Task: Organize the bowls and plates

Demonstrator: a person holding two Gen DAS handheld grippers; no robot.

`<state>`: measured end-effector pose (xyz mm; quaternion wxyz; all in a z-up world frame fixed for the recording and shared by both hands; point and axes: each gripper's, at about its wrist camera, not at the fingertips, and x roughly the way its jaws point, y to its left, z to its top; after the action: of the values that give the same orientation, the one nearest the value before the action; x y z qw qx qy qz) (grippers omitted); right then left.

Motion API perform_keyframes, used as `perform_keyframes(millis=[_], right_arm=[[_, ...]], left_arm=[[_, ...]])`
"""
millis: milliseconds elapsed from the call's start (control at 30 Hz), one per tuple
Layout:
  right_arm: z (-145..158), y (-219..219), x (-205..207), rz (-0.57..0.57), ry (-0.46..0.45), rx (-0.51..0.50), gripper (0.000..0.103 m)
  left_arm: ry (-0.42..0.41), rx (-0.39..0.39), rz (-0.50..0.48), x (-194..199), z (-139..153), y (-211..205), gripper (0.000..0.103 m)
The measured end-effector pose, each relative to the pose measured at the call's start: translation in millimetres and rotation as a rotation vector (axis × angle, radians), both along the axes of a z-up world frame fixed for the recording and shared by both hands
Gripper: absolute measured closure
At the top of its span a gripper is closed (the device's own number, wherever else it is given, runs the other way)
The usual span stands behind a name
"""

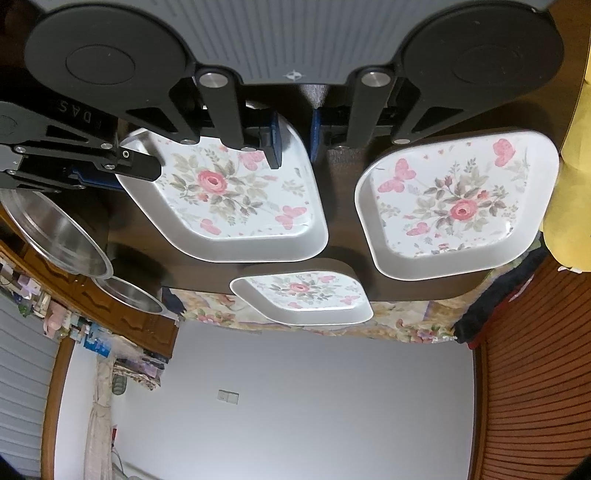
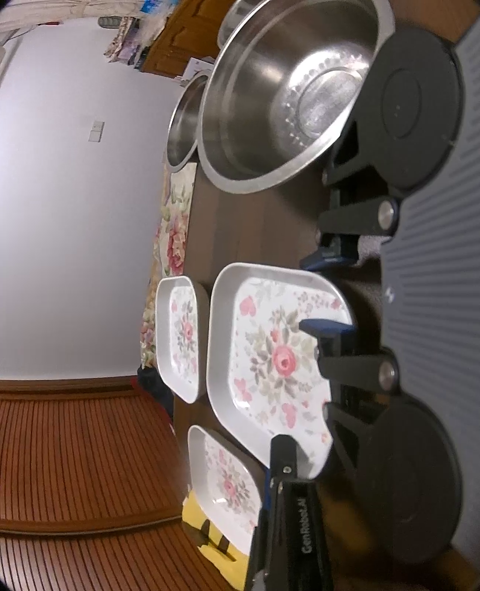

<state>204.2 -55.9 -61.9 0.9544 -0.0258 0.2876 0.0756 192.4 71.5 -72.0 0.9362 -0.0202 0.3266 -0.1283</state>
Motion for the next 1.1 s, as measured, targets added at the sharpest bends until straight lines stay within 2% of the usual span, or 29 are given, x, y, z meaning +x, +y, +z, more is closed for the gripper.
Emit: perform_keyframes(millis=[267,567,867,1100], right_arm=[[0.7,-7.9,-4.4,0.002,0.023,0.074,0.081],[0.6,-20.3,-30.2,0.041,0.022,0.164,0.087],[3.3,-30.7,-58.5,0.067,0.023,0.225,0.087],[2.5,-37.4,-82.7,0.073,0.036,0.247,0.087]], left_arm=[[-0.024,0.017,-0.005,-16.6,1.6,3.5,0.087],[-0.054,0.015,-0.034,-52.4,5.2,7.0,0.087],[-0.070,0.013,-0.051,-89.1,11.8,7.6,0.087],[-0.053,0.005,-0.068,-108.4,8.7,7.6,0.087]])
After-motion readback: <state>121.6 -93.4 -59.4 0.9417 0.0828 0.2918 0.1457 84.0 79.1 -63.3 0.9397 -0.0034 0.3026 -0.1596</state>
